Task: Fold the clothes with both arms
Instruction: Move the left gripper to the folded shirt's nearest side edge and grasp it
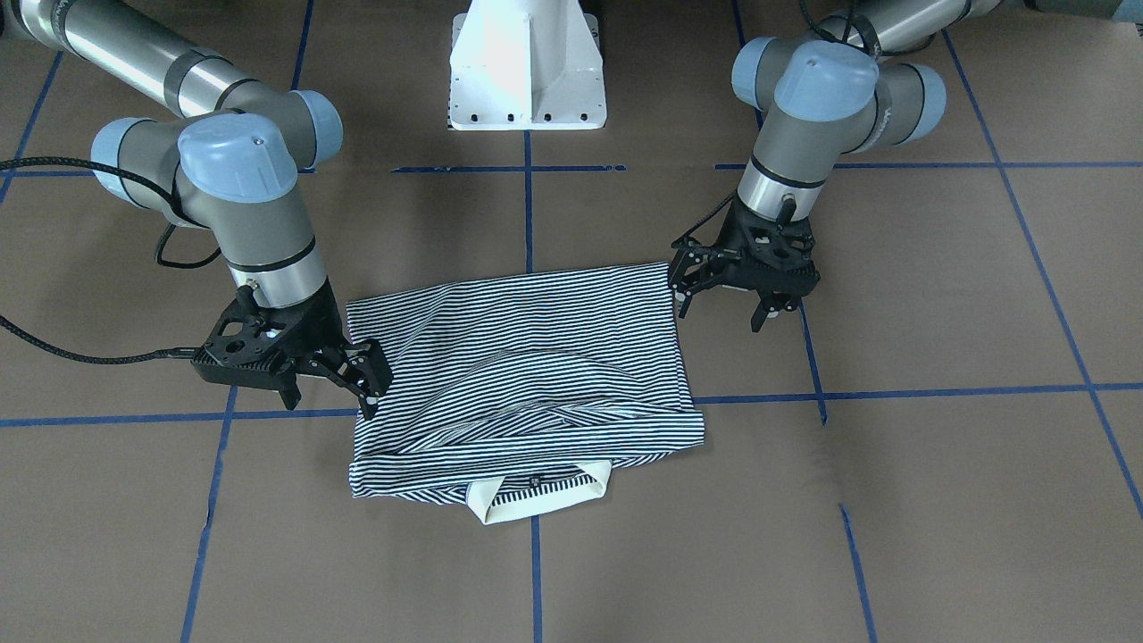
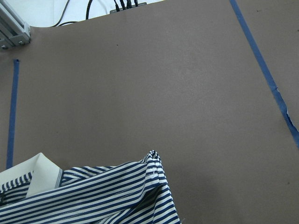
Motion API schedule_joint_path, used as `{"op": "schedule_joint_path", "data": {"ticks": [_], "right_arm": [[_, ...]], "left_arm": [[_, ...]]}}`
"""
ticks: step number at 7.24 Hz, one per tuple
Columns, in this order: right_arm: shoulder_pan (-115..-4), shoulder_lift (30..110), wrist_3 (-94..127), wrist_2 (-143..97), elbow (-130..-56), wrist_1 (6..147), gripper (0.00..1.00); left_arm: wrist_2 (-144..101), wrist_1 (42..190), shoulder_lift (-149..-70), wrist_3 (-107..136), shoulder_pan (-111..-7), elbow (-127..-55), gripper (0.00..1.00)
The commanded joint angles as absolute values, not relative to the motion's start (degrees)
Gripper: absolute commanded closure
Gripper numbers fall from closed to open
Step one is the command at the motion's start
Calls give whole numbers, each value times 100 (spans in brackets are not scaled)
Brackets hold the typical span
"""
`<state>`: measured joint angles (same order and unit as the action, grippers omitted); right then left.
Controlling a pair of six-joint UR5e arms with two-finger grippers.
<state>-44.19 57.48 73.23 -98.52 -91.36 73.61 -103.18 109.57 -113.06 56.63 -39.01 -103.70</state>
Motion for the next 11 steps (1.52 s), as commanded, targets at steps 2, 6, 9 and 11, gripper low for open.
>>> {"op": "schedule_joint_path", "data": {"ticks": [2, 6, 9, 11], "right_arm": [[-4421, 5792, 7312, -9861, -9211, 7356, 0], [-4421, 5792, 7304, -9861, -9202, 7348, 0], [-4421, 5792, 7304, -9861, -9202, 7330, 0], [-4421, 5792, 7304, -9861, -9202, 7330, 0]], "left_arm": [[-9821, 10978, -10969, 7440, -3009, -10618, 51], [-9729, 10978, -11030, 7576, -2761, -10275, 52], [-9729, 10986, -11101, 7576, -2637, -10187, 52], [-9729, 10986, -11101, 7550, -2602, -10178, 65]]}}
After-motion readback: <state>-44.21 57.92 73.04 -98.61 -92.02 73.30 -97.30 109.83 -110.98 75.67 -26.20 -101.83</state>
